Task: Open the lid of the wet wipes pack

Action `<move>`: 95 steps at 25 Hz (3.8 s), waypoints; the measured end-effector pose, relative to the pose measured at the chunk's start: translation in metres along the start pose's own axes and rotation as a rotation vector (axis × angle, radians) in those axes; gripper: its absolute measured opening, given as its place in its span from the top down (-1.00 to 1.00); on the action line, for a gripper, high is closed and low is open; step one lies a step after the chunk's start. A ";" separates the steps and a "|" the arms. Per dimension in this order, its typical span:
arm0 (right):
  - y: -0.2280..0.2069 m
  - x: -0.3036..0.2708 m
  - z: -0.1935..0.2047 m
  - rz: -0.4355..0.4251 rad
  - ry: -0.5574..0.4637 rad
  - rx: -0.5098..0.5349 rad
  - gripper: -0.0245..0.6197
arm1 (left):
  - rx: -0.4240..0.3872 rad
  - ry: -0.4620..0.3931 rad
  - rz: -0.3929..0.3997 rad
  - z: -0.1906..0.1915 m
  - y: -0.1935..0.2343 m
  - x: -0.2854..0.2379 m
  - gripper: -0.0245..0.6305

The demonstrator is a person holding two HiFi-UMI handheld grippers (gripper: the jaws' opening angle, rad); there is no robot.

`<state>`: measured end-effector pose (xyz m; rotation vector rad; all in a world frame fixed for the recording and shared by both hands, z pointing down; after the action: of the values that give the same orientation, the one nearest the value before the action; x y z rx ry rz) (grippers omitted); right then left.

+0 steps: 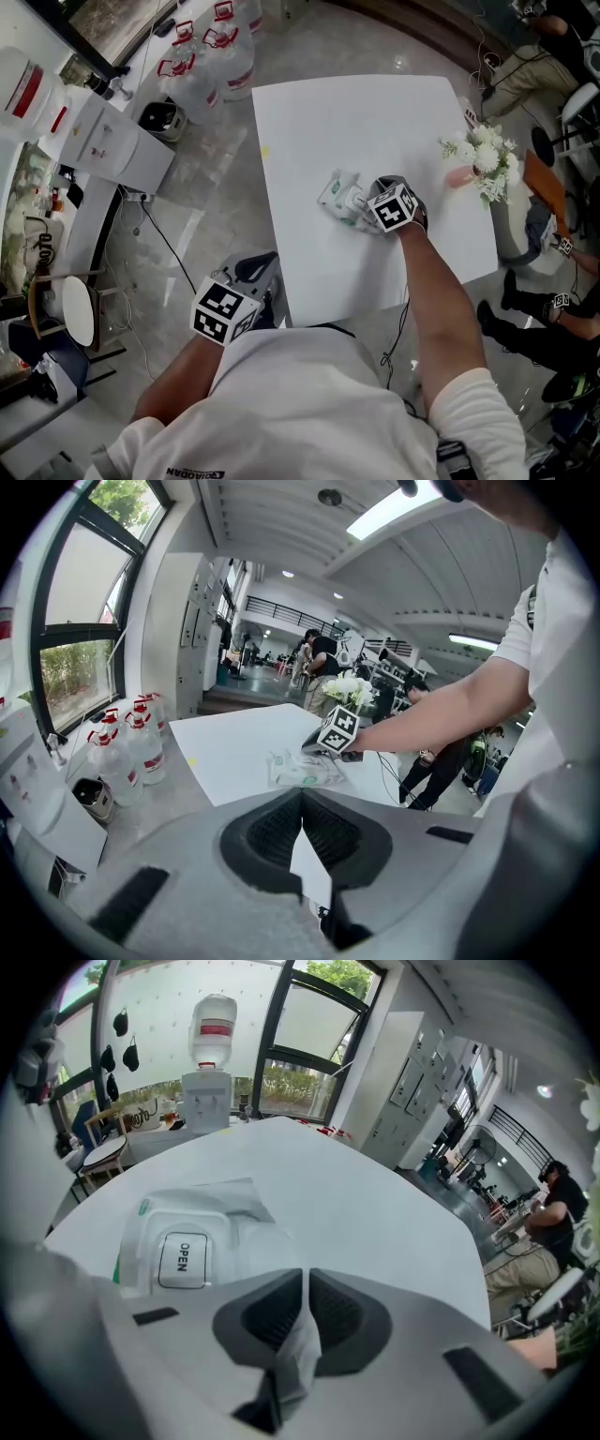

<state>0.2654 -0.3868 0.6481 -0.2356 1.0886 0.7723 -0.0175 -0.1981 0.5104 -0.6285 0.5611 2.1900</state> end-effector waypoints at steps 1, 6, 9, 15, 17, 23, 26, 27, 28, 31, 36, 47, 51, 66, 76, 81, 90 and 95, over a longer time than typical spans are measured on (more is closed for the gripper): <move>0.001 -0.001 -0.001 0.001 0.001 0.005 0.83 | -0.002 0.001 0.000 0.000 0.000 0.001 0.91; 0.002 -0.001 -0.002 0.008 0.019 0.020 0.86 | -0.016 -0.004 0.008 -0.004 0.000 0.004 0.91; -0.001 0.005 -0.003 0.033 0.015 -0.010 0.80 | -0.027 -0.012 0.014 -0.006 0.001 0.007 0.91; 0.003 0.036 -0.009 0.084 -0.046 -0.083 0.80 | -0.057 -0.028 0.049 -0.010 0.002 0.008 0.91; 0.008 0.051 -0.011 0.098 -0.075 -0.105 0.80 | -0.062 -0.038 0.073 -0.015 -0.001 0.006 0.91; 0.035 0.105 -0.014 0.113 -0.207 -0.207 0.84 | -0.091 -0.069 0.152 -0.030 -0.011 0.002 0.91; 0.051 0.131 -0.012 0.113 -0.270 -0.269 0.86 | -0.122 -0.079 0.181 -0.036 -0.017 -0.001 0.91; 0.056 0.140 -0.012 0.114 -0.290 -0.283 0.87 | -0.132 -0.081 0.191 -0.038 -0.019 -0.002 0.91; 0.063 0.149 -0.013 0.112 -0.313 -0.299 0.88 | -0.142 -0.083 0.200 -0.040 -0.021 -0.003 0.91; 0.082 0.178 -0.022 0.097 -0.388 -0.338 0.90 | -0.165 -0.095 0.223 -0.046 -0.026 -0.007 0.91; 0.114 0.225 -0.030 0.110 -0.489 -0.377 0.90 | -0.200 -0.126 0.257 -0.057 -0.038 -0.007 0.91; 0.163 0.281 -0.006 0.041 -0.731 -0.731 0.90 | -0.229 -0.195 0.292 -0.080 -0.052 0.003 0.91; 0.170 0.291 0.003 0.046 -0.772 -0.783 0.90 | -0.235 -0.193 0.303 -0.081 -0.055 0.005 0.91; 0.199 0.298 0.013 0.050 -0.741 -0.731 0.91 | -0.259 -0.161 0.319 -0.071 -0.065 0.013 0.91; 0.200 0.293 0.009 0.033 -0.725 -0.711 0.91 | -0.268 -0.153 0.326 -0.070 -0.068 0.012 0.91; 0.199 0.293 0.009 0.031 -0.721 -0.705 0.91 | -0.267 -0.157 0.323 -0.070 -0.068 0.012 0.91; 0.198 0.282 0.011 -0.011 -0.705 -0.716 0.91 | -0.261 -0.131 0.319 -0.063 -0.070 0.006 0.91; 0.194 0.280 0.013 -0.014 -0.703 -0.719 0.91 | -0.255 -0.127 0.311 -0.063 -0.070 0.004 0.91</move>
<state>0.2119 -0.1147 0.4500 -0.5262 0.1177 1.1040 0.0503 -0.1899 0.4462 -0.5575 0.3312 2.6013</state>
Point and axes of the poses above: the fingertips, and each gripper's own axes: x backward along the fingers, y to its left, z out of its underside, the point moved 5 cm from there along x, backward along the fingers, and after that the axes turned 7 degrees about -z, right-handed, at the moved point
